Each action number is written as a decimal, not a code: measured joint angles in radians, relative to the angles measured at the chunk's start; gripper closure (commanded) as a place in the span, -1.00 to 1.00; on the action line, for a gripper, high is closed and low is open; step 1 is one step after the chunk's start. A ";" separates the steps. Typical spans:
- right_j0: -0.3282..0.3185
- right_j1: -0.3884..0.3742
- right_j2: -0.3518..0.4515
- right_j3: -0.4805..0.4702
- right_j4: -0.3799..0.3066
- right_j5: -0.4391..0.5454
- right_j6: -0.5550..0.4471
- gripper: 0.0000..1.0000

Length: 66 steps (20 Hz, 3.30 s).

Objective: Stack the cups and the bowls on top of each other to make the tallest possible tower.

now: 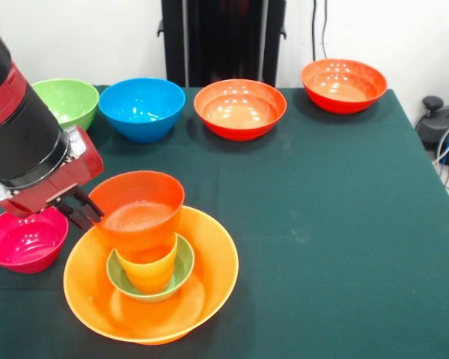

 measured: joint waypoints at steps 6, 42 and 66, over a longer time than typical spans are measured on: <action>0.001 -0.003 0.000 0.019 0.002 -0.044 0.000 1.00; 0.049 -0.066 -0.022 0.006 0.000 -0.046 0.000 1.00; 0.031 -0.065 -0.061 0.013 0.006 -0.046 0.000 1.00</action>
